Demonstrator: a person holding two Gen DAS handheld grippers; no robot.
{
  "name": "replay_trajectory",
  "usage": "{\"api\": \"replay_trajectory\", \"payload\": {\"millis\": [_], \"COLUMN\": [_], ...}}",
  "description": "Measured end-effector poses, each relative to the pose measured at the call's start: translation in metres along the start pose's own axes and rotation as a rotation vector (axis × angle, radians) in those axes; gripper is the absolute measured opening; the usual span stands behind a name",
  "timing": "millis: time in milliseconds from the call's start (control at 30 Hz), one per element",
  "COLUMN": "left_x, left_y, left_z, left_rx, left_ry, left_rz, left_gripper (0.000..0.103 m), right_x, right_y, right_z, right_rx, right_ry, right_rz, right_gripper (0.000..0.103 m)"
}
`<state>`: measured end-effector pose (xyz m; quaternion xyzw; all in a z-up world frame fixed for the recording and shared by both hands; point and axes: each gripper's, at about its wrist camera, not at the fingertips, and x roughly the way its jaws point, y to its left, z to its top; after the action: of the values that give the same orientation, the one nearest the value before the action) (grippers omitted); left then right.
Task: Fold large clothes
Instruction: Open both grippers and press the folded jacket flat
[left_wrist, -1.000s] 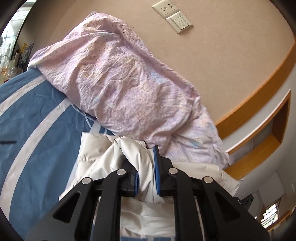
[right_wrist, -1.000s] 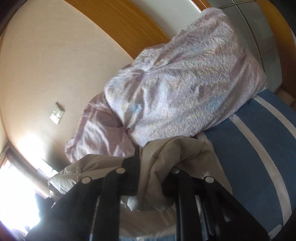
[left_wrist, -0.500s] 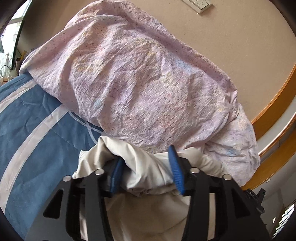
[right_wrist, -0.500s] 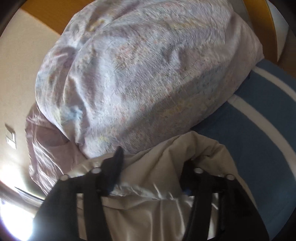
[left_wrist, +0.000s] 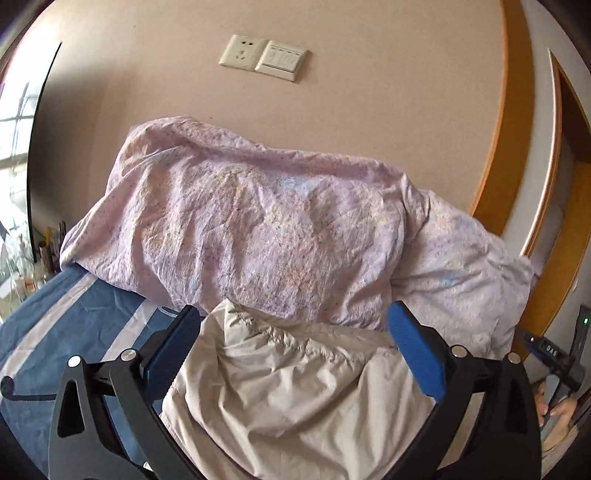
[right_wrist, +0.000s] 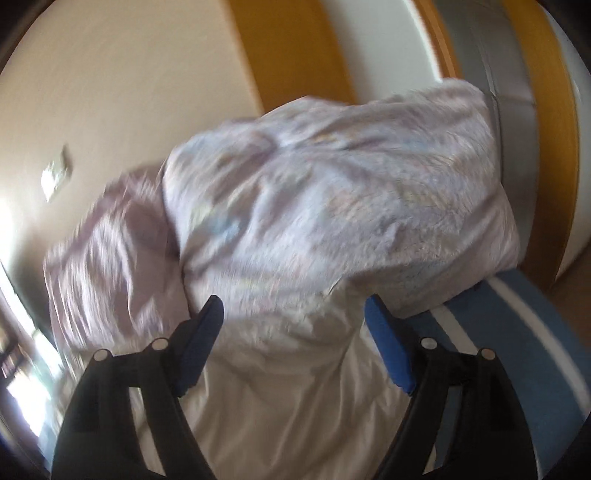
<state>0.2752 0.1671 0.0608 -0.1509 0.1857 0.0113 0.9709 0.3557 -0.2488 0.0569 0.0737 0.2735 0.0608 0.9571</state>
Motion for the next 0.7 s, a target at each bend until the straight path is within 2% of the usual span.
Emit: {"api": "replay_trajectory", "payload": {"millis": [200, 367, 500, 700], "left_x": [0.008, 0.033, 0.065, 0.103], "left_y": [-0.048, -0.062, -0.061, -0.046], "left_z": [-0.038, -0.061, -0.068, -0.068], "left_rx": [0.231, 0.32, 0.327, 0.226], "left_ry": [0.06, 0.11, 0.163, 0.226], "left_rz": [0.076, 0.143, 0.214, 0.269], "left_gripper": [0.102, 0.102, 0.102, 0.102], "right_x": [0.016, 0.036, 0.063, 0.101], "right_y": [0.057, 0.076, 0.075, 0.056], "right_z": [-0.038, -0.052, -0.055, -0.059], "right_rx": [-0.222, -0.271, -0.264, -0.169], "right_ry": [0.099, 0.135, 0.193, 0.29], "right_rz": [-0.061, -0.13, -0.188, -0.205], "right_gripper": [0.079, 0.079, 0.079, 0.086]}}
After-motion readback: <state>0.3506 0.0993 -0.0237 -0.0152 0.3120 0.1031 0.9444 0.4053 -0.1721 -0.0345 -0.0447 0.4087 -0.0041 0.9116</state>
